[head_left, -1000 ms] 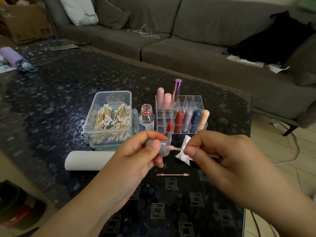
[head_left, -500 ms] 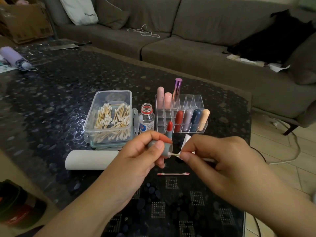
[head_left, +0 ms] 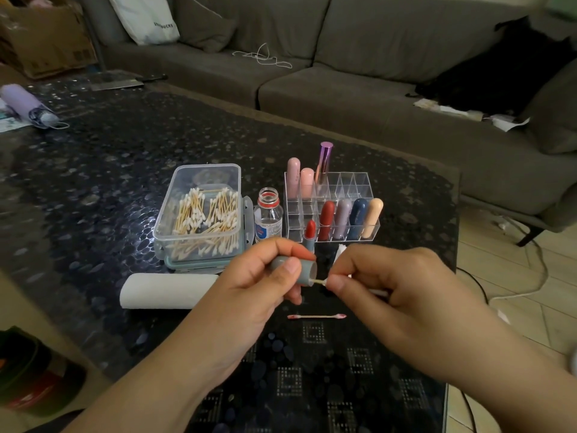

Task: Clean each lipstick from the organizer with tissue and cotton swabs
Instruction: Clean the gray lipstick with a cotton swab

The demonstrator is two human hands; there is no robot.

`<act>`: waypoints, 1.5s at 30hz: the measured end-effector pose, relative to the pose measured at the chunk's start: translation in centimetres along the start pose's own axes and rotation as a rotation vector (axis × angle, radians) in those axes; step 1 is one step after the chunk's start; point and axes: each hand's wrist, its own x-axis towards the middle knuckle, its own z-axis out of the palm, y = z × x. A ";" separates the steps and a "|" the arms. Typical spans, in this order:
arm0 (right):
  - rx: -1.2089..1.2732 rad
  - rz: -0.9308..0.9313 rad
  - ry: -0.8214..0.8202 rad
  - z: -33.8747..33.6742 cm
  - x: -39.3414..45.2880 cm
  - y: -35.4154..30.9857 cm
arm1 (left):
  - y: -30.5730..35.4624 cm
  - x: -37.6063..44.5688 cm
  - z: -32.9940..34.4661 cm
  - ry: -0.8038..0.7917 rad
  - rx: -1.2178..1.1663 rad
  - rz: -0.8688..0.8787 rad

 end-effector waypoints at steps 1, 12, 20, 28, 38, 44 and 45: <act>0.018 0.006 0.027 -0.1 0.0 0.0 | 0.0 0.0 0.0 -0.007 0.004 0.001; -0.036 0.046 0.029 -0.3 -0.1 0.6 | 0.1 0.1 -0.1 -0.015 -0.025 -0.009; -0.027 0.256 -0.056 1.0 0.1 1.5 | -0.6 1.2 -1.2 0.210 0.218 -0.050; -0.081 0.456 -0.135 5.2 1.1 4.9 | -2.3 2.5 -1.9 0.268 0.958 0.153; -0.140 0.484 0.032 6.3 2.5 5.2 | -5.3 3.4 -1.9 0.096 1.479 0.243; -0.024 0.523 0.100 7.2 4.3 4.7 | -5.3 3.4 -2.6 0.100 1.479 0.193; -0.001 0.520 0.111 7.5 4.5 4.7 | -5.2 3.3 -2.5 0.073 1.481 0.157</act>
